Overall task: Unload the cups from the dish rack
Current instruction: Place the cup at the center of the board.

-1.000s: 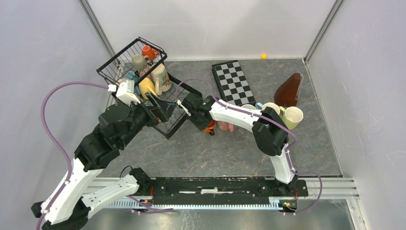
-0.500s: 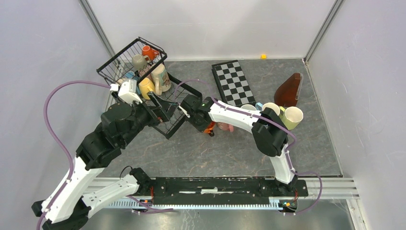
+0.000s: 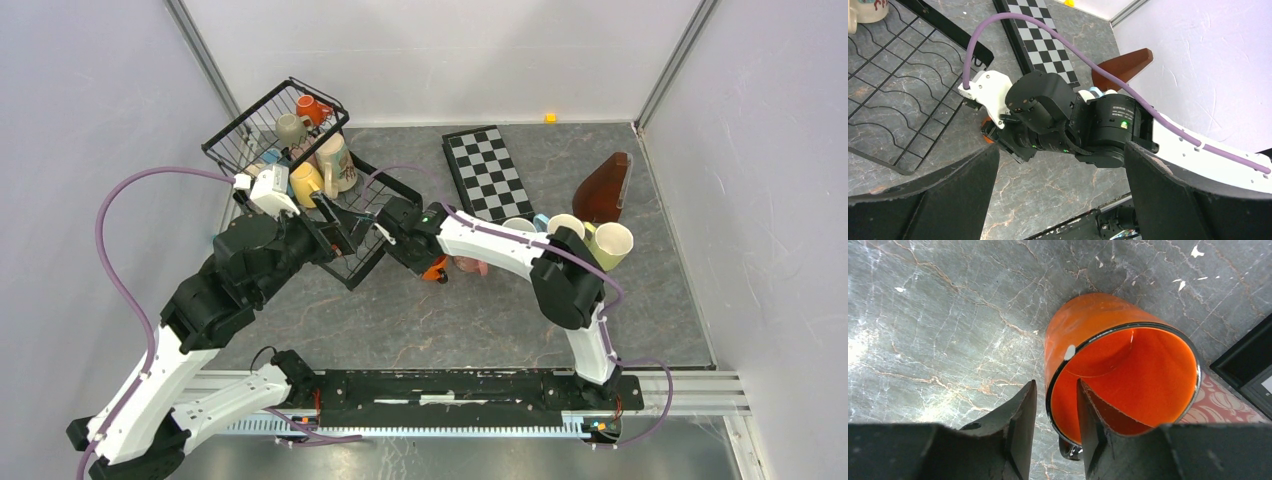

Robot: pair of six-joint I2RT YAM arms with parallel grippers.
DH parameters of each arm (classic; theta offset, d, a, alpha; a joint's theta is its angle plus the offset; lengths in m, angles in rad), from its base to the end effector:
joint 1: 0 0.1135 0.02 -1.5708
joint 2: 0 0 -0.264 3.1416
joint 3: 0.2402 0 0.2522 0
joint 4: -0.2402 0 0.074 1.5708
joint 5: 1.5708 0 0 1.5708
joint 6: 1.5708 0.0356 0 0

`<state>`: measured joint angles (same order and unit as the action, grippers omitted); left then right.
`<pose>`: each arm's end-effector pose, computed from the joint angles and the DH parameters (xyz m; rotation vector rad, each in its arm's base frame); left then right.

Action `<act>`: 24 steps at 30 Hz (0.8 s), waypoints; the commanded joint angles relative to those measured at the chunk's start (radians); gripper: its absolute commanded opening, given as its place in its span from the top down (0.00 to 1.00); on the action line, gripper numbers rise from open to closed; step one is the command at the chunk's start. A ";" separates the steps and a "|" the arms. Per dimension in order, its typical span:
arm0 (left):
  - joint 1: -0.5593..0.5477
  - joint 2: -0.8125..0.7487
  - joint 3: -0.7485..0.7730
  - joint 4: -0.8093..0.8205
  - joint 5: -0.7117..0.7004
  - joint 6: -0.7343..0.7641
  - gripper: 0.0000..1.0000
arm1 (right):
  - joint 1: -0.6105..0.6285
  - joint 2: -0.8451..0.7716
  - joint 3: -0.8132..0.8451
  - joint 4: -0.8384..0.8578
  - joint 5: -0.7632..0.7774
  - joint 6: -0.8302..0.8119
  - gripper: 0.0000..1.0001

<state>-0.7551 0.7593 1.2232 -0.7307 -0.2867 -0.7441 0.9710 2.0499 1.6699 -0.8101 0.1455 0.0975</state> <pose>0.0980 -0.0784 0.4300 -0.1977 1.8898 -0.7828 0.2481 0.3537 0.2112 -1.1239 2.4986 0.0969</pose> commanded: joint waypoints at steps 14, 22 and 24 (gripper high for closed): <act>-0.004 0.017 0.032 0.046 -0.003 0.028 0.00 | 0.021 -0.344 -0.045 0.079 0.055 0.049 0.16; -0.004 0.061 0.030 0.045 -0.065 0.051 0.00 | 0.003 -0.575 -0.202 0.213 0.133 0.100 0.02; -0.004 0.082 0.023 0.045 -0.094 0.056 0.00 | -0.014 -0.641 -0.264 0.259 0.135 0.115 0.02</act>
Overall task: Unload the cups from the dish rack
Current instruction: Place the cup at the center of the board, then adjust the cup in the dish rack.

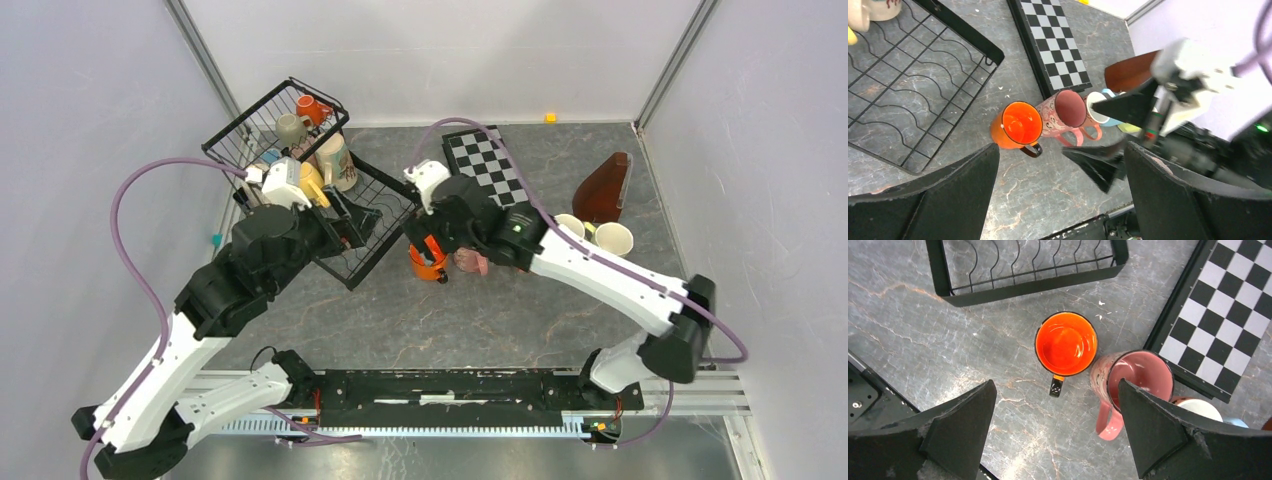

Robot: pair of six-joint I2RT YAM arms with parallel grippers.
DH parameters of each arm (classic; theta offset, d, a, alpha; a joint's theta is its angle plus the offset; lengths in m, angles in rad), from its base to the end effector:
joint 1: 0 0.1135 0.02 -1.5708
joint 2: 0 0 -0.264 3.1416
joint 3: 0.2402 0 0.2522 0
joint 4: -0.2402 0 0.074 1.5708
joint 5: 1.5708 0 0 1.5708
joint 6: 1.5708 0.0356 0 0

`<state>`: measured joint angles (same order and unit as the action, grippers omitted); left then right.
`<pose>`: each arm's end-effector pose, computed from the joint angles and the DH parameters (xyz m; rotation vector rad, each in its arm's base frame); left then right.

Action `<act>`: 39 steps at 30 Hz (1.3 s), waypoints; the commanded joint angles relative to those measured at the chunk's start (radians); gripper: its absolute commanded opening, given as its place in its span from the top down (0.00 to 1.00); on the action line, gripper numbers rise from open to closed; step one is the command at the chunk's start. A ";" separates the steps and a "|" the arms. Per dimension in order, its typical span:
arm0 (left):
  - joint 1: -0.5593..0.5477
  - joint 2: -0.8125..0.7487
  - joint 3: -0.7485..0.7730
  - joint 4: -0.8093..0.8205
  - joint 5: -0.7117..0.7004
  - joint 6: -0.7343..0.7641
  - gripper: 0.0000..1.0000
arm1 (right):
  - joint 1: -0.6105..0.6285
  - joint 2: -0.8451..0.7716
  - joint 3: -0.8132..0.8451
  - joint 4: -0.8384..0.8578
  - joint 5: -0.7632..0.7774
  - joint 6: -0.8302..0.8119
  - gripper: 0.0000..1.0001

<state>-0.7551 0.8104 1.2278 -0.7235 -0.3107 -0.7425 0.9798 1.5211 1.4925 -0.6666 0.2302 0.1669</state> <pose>0.1098 -0.0884 0.4264 -0.2078 1.9180 -0.7362 0.1945 0.2752 0.3605 -0.7830 2.1292 0.3552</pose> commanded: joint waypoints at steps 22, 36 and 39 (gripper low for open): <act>0.121 0.628 0.009 0.374 -0.376 0.343 0.00 | -0.215 -0.736 -0.556 0.399 0.005 0.138 0.02; 0.283 0.860 0.040 0.560 -0.293 0.581 0.00 | -0.215 -0.838 -0.634 0.452 -0.021 0.136 0.02; 0.306 0.898 0.053 0.585 -0.281 0.627 0.00 | -0.215 -0.846 -0.642 0.457 -0.022 0.135 0.02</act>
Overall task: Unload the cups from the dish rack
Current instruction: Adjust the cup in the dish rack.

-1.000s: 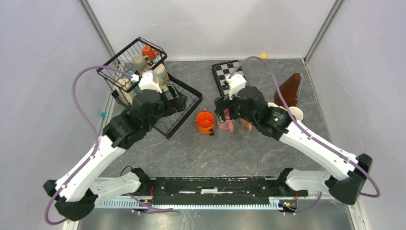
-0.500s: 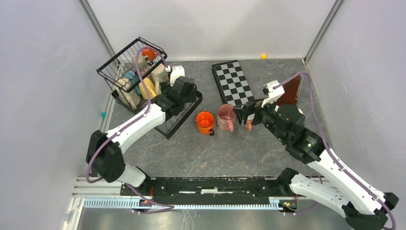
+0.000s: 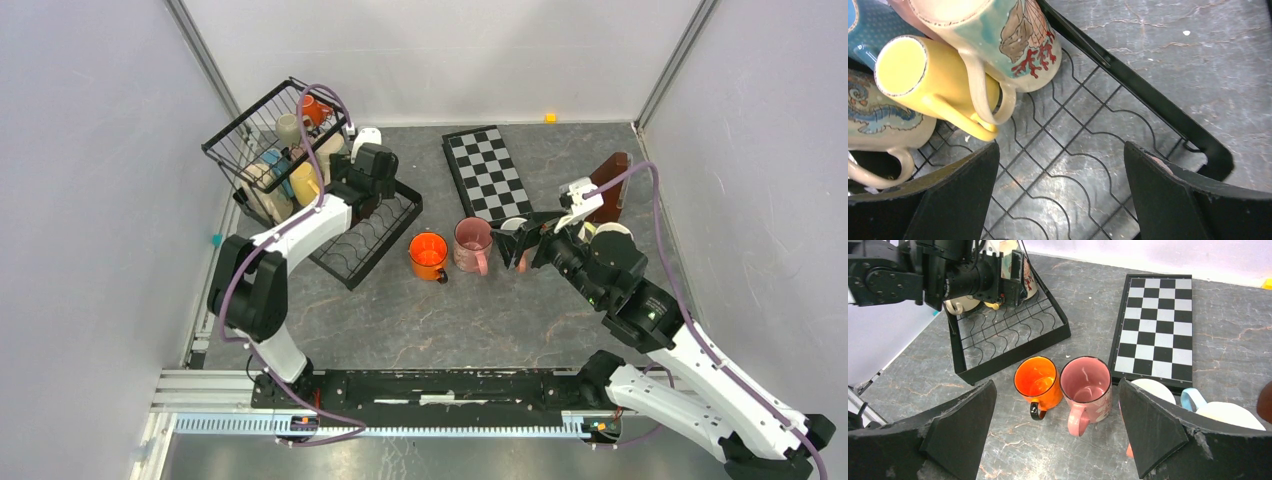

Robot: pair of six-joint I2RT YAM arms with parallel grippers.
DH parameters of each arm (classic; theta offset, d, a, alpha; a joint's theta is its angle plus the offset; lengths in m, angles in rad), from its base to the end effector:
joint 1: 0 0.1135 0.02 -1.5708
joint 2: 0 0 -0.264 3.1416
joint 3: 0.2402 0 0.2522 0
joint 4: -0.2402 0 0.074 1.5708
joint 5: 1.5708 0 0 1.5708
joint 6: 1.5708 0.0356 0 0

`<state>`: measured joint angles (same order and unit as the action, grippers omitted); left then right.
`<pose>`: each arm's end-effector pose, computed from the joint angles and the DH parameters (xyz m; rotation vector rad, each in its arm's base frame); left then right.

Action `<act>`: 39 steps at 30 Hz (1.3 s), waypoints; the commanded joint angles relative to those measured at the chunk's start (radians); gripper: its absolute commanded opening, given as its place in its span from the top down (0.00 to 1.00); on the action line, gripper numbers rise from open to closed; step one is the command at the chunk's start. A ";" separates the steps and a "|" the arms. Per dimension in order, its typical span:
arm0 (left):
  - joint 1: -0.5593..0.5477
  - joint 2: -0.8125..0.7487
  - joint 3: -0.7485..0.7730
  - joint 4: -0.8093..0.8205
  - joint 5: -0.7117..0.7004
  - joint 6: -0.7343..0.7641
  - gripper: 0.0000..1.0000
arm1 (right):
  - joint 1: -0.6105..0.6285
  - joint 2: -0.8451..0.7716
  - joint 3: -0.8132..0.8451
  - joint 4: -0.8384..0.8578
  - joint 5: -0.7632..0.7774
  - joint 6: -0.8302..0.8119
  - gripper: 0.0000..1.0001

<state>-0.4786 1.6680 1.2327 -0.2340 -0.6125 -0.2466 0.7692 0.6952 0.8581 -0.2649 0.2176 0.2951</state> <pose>0.3413 -0.1540 0.2634 -0.0758 2.1126 0.2590 0.1185 0.1040 0.3705 -0.2362 1.6919 0.6188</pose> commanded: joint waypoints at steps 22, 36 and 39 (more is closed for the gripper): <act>0.150 0.160 0.047 0.162 0.022 0.164 0.00 | -0.005 -0.017 -0.052 0.089 -0.039 0.009 0.02; 0.180 0.210 0.077 0.168 0.046 0.151 0.00 | -0.004 -0.016 -0.057 0.075 -0.045 0.013 0.02; 0.181 0.220 0.084 0.167 0.064 0.143 0.00 | -0.004 -0.016 -0.059 0.070 -0.046 0.014 0.02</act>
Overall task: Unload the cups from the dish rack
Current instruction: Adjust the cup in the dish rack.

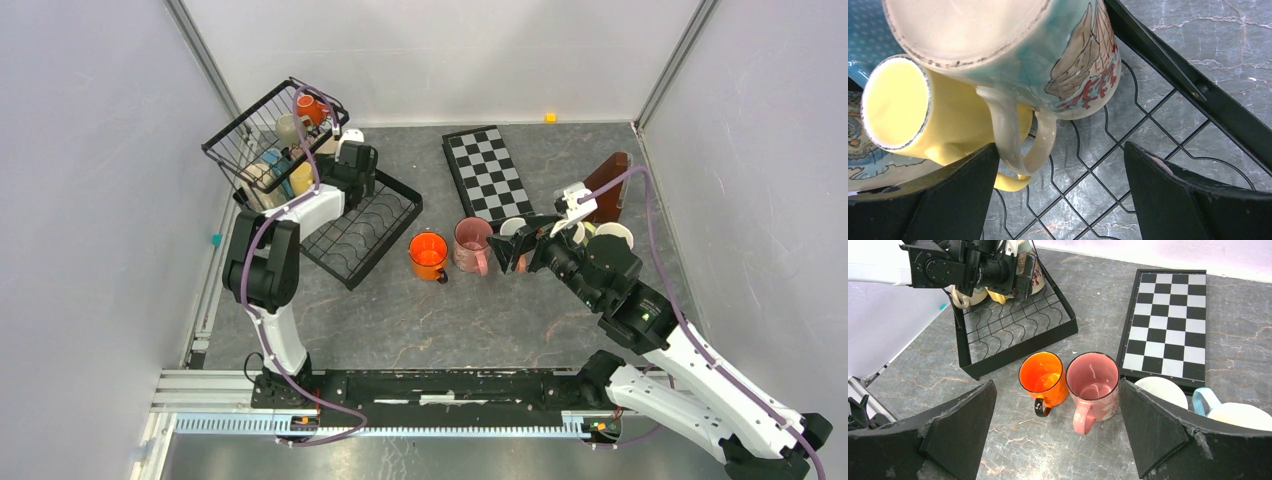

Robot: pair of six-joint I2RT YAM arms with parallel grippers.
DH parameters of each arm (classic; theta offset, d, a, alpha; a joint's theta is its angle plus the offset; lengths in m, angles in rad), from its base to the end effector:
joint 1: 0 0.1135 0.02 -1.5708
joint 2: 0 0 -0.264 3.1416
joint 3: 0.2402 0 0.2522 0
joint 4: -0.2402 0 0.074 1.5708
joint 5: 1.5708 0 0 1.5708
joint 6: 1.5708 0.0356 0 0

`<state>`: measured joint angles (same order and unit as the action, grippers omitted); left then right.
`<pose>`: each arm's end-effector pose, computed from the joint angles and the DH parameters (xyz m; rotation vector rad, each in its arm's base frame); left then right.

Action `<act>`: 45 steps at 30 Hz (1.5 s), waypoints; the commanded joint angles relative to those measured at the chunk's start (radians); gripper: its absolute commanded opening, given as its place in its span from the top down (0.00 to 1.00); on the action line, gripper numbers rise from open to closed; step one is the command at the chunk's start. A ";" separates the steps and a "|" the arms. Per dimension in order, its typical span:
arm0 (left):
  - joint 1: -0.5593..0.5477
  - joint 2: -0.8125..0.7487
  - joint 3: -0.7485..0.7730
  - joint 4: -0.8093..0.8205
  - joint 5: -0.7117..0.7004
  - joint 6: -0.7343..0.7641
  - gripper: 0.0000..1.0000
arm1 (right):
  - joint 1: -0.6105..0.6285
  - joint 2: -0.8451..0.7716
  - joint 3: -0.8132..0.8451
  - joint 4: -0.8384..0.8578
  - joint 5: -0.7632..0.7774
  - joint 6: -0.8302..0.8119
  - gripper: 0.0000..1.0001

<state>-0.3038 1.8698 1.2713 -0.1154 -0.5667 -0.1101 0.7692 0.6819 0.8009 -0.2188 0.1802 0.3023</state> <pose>0.3994 -0.1052 0.2092 -0.0773 2.1843 0.4141 0.1191 0.1064 0.3577 -0.2590 1.6919 0.6555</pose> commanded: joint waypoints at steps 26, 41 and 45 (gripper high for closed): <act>-0.004 -0.001 0.007 0.081 -0.002 -0.113 0.39 | -0.004 -0.012 -0.024 0.015 -0.002 0.015 0.02; -0.004 -0.007 0.010 0.085 -0.015 -0.130 0.81 | -0.004 -0.011 -0.045 0.016 -0.004 0.016 0.02; -0.007 -0.045 -0.015 0.084 -0.005 -0.141 0.90 | -0.004 -0.008 -0.055 0.026 -0.009 0.021 0.02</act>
<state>-0.3099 1.8767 1.2633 -0.0841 -0.5919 -0.1986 0.7692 0.6796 0.7605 -0.2260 0.1791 0.3145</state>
